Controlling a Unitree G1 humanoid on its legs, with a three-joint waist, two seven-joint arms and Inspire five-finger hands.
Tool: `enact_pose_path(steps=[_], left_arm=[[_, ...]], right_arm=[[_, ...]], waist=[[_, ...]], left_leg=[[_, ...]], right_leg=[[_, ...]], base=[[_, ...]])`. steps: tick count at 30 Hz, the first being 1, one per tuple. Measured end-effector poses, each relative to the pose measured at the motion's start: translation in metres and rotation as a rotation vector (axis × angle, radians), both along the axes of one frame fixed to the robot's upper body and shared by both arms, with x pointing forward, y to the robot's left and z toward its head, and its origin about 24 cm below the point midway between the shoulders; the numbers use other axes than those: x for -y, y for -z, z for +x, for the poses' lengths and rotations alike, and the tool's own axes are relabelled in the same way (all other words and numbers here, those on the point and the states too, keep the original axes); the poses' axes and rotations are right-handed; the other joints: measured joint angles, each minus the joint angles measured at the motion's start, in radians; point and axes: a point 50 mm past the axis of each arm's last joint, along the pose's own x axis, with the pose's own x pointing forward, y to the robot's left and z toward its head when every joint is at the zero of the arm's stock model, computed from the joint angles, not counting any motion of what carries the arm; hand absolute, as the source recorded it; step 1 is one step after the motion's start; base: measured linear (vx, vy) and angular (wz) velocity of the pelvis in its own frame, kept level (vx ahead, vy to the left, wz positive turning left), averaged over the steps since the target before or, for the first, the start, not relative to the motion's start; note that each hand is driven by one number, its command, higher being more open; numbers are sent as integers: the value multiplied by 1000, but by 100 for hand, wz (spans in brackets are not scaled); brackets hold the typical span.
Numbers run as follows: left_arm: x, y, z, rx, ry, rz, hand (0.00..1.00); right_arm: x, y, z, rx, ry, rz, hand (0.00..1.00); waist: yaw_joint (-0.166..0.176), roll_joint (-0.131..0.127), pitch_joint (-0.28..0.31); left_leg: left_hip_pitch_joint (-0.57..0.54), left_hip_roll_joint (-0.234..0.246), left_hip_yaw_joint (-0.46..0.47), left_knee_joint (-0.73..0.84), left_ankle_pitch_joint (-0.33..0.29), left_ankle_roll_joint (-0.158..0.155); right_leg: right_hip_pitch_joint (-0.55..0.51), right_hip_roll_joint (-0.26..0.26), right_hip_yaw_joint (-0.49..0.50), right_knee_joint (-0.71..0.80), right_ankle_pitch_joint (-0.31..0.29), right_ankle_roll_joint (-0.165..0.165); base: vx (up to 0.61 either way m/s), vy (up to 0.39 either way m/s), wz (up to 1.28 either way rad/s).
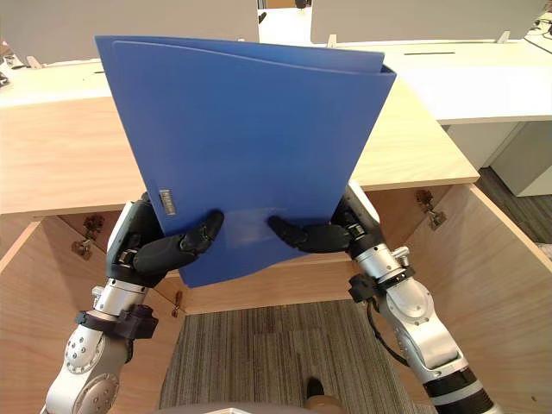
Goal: Walk over to the cabinet, pick up the folder, carry it to the office cabinet, place the folder inside the office cabinet, then close the office cabinet door
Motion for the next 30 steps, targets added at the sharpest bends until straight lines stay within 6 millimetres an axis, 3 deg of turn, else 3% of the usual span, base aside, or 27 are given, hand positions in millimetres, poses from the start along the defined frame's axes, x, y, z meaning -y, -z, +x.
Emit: enact_pose_path(steps=[5, 12, 17, 21, 23, 26, 30], left_arm=[[3, 3, -2, 13, -72, -28, 100], [-38, 9, -18, -6, -459, -22, 100], [-58, 40, -31, -143, -659, -33, 100], [-64, 86, -46, -364, -719, -27, 100], [-63, 126, -56, -563, -717, -32, 100], [-58, 169, -73, -795, -706, -17, 100], [-48, 228, -106, -1149, -629, 82, 100]], right_arm=[[4, -7, 3, 57, 121, 125, 0], [17, -15, 2, 109, 261, 224, 0], [15, -16, 1, 118, 269, 235, 0], [6, -13, 1, 111, 238, 208, 0], [-8, -9, 0, 91, 180, 199, 0], [-26, -2, -2, 55, 99, 179, 0], [-57, 23, 1, -25, -24, 34, 0]], waist=[[19, 0, 0], [24, 1, -1], [45, 1, -1], [59, 2, -2], [61, 2, -3], [61, -1, -6], [62, -15, -14]], left_leg=[[-10, -3, -24, 3, 3, 3], [-16, -2, -51, 2, 4, 4], [-15, -3, -85, -4, 10, 4], [-18, -6, -101, -11, 17, 6], [-17, -9, -103, -16, 20, 7], [-17, -10, -103, -17, 20, 7], [-33, -11, -93, -11, 20, 7]], right_leg=[[1, -5, -20, 0, 0, 0], [11, -7, -46, 0, -1, 0], [24, -9, -66, 0, -2, -1], [25, -14, -78, 0, -3, -1], [25, -15, -80, 0, -3, -1], [25, -16, -80, -1, -3, -1], [7, -17, -70, -3, -3, -1]], base=[[-32, -32, 13], [-29, -29, 12], [-21, -30, 21], [-28, -24, 12], [-39, -26, 4], [-37, -24, -1], [-41, -23, -6]])
